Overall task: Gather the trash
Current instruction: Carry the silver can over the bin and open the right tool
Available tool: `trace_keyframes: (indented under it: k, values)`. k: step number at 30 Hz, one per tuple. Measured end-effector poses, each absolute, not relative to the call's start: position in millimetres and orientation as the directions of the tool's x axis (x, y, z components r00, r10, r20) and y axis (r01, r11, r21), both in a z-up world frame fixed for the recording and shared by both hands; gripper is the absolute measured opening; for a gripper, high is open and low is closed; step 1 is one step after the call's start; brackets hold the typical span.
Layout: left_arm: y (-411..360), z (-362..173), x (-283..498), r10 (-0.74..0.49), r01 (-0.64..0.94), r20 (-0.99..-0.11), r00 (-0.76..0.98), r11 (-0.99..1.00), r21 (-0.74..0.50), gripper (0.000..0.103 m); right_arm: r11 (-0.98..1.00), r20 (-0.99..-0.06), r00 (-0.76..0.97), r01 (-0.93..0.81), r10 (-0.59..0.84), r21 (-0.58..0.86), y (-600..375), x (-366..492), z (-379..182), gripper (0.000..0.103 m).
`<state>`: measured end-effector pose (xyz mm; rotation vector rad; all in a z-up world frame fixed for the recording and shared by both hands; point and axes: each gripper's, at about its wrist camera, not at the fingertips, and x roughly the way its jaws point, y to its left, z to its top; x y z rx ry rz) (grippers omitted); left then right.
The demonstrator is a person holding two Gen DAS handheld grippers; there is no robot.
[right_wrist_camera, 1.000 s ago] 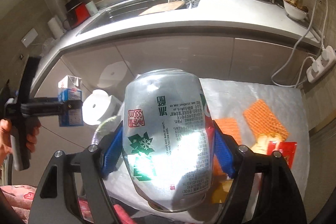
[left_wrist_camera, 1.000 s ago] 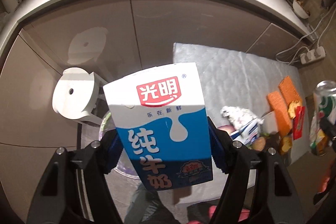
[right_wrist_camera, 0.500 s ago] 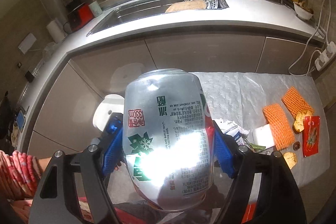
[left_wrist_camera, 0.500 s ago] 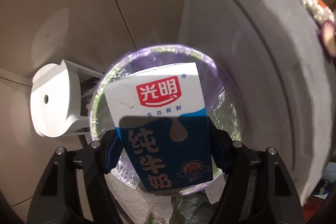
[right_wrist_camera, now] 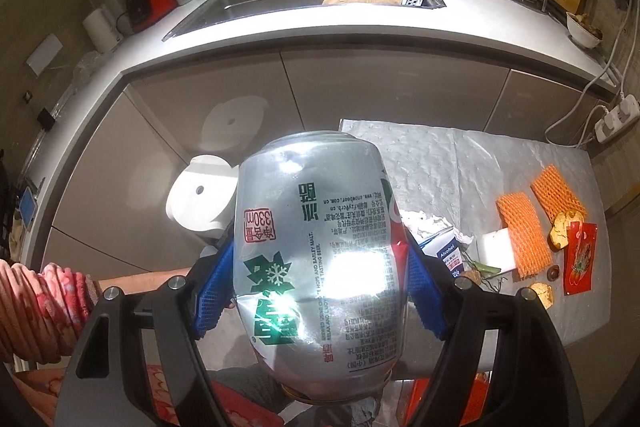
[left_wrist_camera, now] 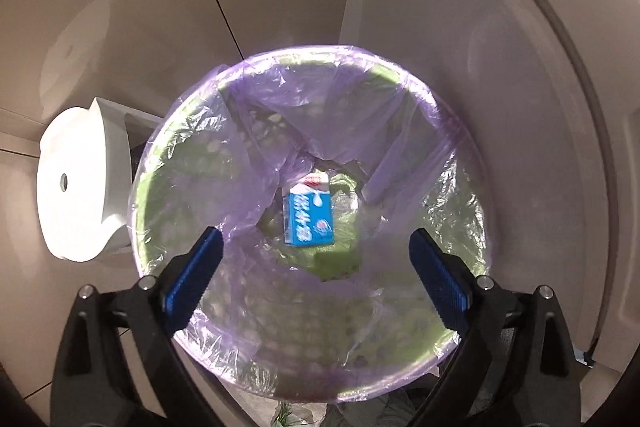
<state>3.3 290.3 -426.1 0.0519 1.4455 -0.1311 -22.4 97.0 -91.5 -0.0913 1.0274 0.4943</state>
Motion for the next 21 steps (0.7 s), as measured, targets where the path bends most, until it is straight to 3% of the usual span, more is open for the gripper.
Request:
trace_keyframes:
  k: [10, 15, 21]
  values:
    - [299.2, -276.5, -45.0, -0.07, 0.145, -0.917, 0.392, 0.989, -0.013, 0.093, 0.841, -0.837, 0.381, -0.518, 0.392, 0.158, 122.0, -22.6, -121.9, 0.077]
    - [325.5, -201.1, -82.6, -0.005, 0.095, -0.861, 0.509, 0.994, 0.05, 0.096, 0.802, -0.854, 0.302, -0.564, 0.424, 0.199, 159.1, -20.1, -169.7, 0.077]
    - [353.8, -163.2, -118.3, 0.088, 0.016, -0.832, 0.548, 0.993, 0.116, 0.096, 0.759, -0.887, 0.179, -0.605, 0.425, 0.241, 220.8, -13.3, -254.8, 0.077]
